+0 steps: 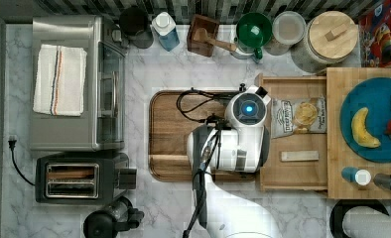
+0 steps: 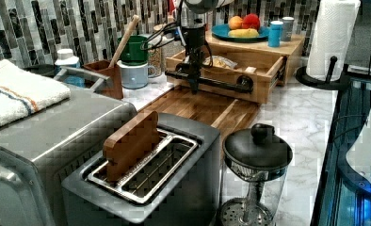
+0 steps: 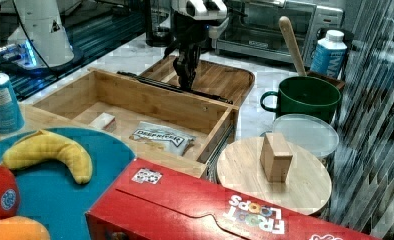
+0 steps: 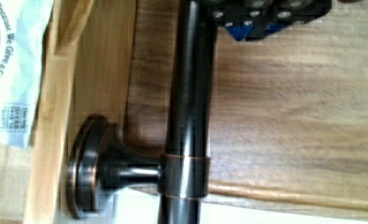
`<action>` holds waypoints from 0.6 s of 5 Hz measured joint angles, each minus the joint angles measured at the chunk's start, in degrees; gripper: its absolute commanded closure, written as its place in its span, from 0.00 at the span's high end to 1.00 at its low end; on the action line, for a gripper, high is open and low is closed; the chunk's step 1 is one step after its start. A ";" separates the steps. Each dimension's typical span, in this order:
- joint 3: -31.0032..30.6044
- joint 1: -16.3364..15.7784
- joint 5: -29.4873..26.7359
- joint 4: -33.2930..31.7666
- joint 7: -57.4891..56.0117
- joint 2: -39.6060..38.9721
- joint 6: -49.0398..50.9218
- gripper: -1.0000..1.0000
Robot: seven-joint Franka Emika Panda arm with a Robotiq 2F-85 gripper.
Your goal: Close the drawer.
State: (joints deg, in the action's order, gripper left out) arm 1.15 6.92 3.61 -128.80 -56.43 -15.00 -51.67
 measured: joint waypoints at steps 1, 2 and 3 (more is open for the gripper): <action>1.20 0.29 0.02 2.01 -2.94 -1.01 2.71 0.00; 2.30 0.78 0.11 4.14 -4.78 -2.27 4.08 0.00; 2.99 2.32 -0.57 6.94 -9.20 -4.45 4.81 0.00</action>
State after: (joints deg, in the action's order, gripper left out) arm 4.14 9.24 3.03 -121.87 -65.63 -19.44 -46.86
